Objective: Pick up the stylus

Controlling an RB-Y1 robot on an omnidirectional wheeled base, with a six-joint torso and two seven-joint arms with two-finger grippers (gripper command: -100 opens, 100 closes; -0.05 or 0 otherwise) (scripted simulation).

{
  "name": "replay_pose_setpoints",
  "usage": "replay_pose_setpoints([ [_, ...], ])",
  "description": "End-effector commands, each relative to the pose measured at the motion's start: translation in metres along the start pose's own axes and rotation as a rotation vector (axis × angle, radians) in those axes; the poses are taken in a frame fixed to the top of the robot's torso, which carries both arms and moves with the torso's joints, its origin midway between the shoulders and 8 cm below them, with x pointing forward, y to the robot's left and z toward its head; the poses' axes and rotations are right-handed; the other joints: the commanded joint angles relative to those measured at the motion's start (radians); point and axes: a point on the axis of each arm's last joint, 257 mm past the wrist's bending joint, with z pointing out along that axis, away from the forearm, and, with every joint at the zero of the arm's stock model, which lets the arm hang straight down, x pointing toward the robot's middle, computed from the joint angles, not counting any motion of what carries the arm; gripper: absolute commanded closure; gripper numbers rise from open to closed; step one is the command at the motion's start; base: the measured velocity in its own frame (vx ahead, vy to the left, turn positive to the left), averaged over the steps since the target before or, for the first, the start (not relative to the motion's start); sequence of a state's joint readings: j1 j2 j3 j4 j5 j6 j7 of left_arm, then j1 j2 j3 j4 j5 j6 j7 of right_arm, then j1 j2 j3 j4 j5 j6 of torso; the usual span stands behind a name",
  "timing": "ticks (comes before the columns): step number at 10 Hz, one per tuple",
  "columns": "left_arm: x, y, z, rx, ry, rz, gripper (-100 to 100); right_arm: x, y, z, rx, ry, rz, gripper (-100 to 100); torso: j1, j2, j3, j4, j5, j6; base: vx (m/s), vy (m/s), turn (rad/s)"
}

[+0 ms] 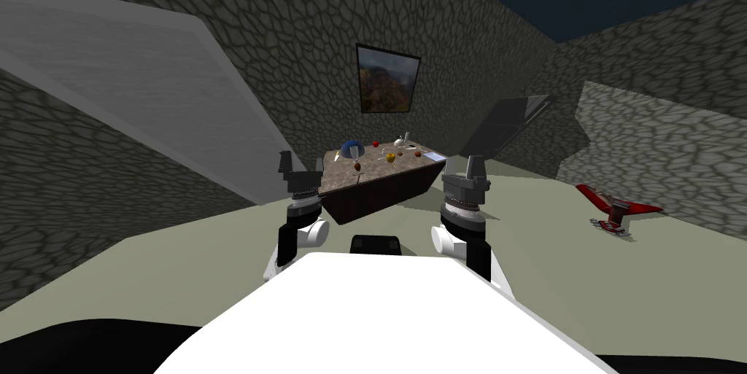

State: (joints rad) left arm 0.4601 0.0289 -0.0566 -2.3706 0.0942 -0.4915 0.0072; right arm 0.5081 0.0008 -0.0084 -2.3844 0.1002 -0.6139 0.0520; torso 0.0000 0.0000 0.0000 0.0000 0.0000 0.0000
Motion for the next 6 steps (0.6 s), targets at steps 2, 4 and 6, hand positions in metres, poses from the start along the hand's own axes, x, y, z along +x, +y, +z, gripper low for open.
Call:
replay_pose_setpoints([
  [2, 0.002, 0.018, -0.008, -0.048, 0.042, 0.021, -100, 0.0, 0.0, 0.0, 0.0, 0.0, 0.0, 0, -0.001, 0.0, 0.0, 0.0, 0.0, 0.0, 0.019, -0.033, -0.002],
  [4, 0.0, 0.036, -0.016, -0.092, 0.058, 0.036, -100, 0.0, 0.0, 0.0, 0.0, 0.0, 0.0, 0, -0.003, -0.002, -0.001, -0.001, -0.001, 0.0, 0.034, -0.053, 0.001],
  [6, -0.009, 0.067, -0.033, -0.173, 0.064, 0.056, -100, 0.0, 0.0, 0.0, 0.0, 0.0, 0.0, 0, -0.005, -0.003, -0.002, -0.001, -0.001, 0.0, 0.045, -0.078, -0.001],
])
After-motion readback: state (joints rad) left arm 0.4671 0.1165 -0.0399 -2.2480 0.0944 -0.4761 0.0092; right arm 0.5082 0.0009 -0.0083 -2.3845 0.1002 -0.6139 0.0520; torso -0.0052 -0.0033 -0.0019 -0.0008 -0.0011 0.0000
